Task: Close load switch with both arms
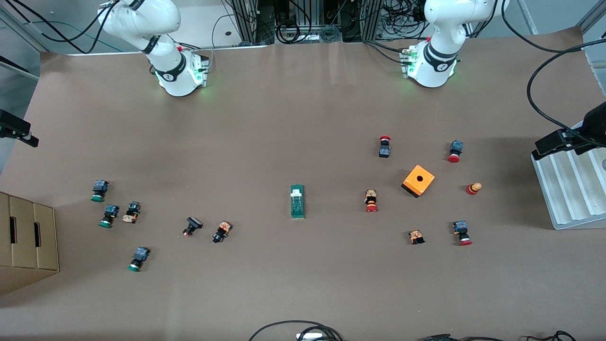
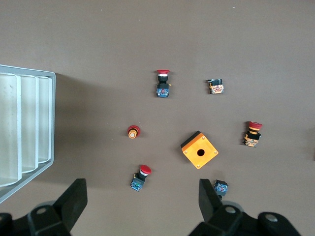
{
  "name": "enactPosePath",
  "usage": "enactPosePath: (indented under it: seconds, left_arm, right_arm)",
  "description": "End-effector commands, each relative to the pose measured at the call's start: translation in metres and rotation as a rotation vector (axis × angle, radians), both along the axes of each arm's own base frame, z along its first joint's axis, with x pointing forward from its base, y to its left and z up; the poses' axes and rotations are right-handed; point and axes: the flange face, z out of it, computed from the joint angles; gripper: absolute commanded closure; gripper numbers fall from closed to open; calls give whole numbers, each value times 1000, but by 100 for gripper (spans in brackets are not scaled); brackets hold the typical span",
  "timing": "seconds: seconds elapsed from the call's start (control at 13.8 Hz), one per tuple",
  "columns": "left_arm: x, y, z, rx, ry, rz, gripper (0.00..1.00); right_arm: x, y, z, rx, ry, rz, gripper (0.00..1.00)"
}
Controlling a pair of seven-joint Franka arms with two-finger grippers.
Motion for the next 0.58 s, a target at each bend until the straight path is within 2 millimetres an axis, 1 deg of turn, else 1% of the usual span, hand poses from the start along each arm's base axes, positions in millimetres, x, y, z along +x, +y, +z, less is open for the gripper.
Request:
enactPosePath:
  seconds: [0.0, 0.07, 0.14, 0.22, 0.51]
  left_arm:
    - [4, -2, 1, 15, -2, -9, 0]
    - [4, -1, 1, 15, -2, -14, 0]
    - [5, -3, -3, 11, 5, -17, 0]
    - [10, -9, -14, 6, 25, -28, 0]
    - [9, -78, -15, 5, 27, -150, 0]
  right_arm:
    - [2, -3, 2, -31, -2, 13, 0]
    - [2, -3, 2, -31, -2, 13, 0]
    - [2, -3, 2, -31, -2, 13, 0]
    - [2, -3, 2, -31, -2, 13, 0]
    - [2, -3, 2, -31, -2, 13, 0]
